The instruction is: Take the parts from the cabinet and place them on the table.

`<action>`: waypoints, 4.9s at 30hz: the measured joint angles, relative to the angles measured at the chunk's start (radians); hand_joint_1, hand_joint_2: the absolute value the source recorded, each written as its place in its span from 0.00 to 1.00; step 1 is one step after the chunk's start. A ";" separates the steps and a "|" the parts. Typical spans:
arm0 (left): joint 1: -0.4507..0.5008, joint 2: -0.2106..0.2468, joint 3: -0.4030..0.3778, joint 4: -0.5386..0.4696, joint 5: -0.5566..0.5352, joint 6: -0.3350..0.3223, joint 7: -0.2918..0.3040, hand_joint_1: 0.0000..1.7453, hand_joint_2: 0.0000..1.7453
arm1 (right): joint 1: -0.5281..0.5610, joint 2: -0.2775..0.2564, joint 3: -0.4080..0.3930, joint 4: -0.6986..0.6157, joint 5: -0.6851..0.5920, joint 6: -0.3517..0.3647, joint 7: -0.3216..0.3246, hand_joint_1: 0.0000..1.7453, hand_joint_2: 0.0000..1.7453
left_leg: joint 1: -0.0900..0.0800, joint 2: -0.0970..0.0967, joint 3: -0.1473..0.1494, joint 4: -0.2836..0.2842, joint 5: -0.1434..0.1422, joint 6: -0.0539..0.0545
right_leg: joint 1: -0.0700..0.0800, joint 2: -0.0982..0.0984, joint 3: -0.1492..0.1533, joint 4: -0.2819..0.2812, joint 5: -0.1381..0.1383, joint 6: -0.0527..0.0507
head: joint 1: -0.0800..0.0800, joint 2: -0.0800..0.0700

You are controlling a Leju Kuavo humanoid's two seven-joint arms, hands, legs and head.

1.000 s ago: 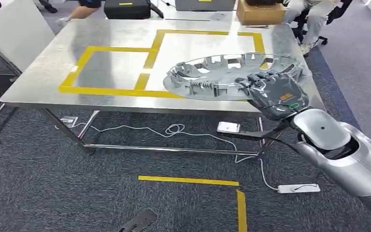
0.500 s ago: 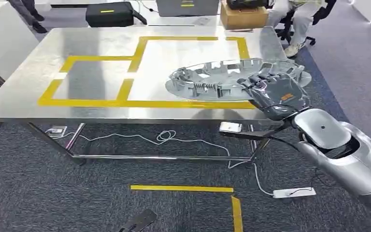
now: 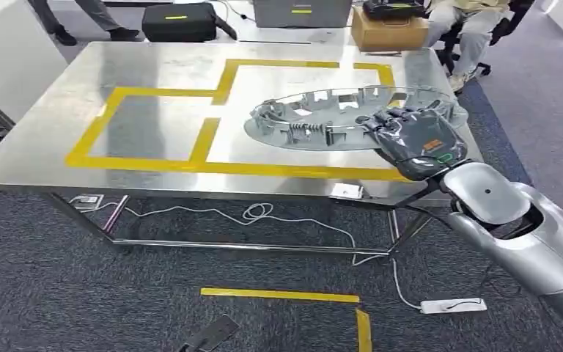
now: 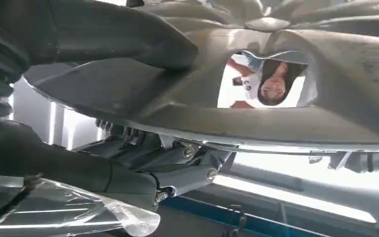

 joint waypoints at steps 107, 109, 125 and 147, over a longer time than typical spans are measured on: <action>-0.007 0.003 0.002 -0.003 -0.017 0.012 -0.008 0.00 1.00 | 0.062 0.107 -0.019 0.183 0.035 -0.055 0.015 1.00 1.00 | 0.004 -0.003 -0.083 0.029 0.043 -0.012 | -0.013 0.003 0.078 -0.018 -0.049 -0.005 | -0.018 0.000; -0.007 0.003 0.002 -0.003 -0.016 0.012 -0.003 0.00 1.00 | 0.063 0.107 -0.022 0.185 0.036 -0.056 0.015 1.00 1.00 | 0.004 -0.003 -0.083 0.029 0.043 -0.012 | -0.013 0.003 0.078 -0.018 -0.049 -0.005 | -0.018 0.000; -0.007 0.004 0.003 -0.003 -0.013 -0.002 -0.005 0.00 1.00 | 0.074 0.107 -0.027 0.186 0.043 -0.059 0.014 1.00 1.00 | 0.000 -0.003 -0.084 0.033 0.041 -0.010 | -0.015 0.003 0.079 -0.019 -0.049 -0.003 | -0.018 0.000; -0.011 0.002 0.006 -0.005 -0.005 0.000 -0.008 0.00 1.00 | 0.076 0.097 -0.026 0.185 0.056 -0.057 0.006 1.00 1.00 | 0.009 0.002 -0.128 0.203 -0.082 -0.041 | -0.021 0.002 0.047 0.009 -0.044 -0.033 | -0.024 0.000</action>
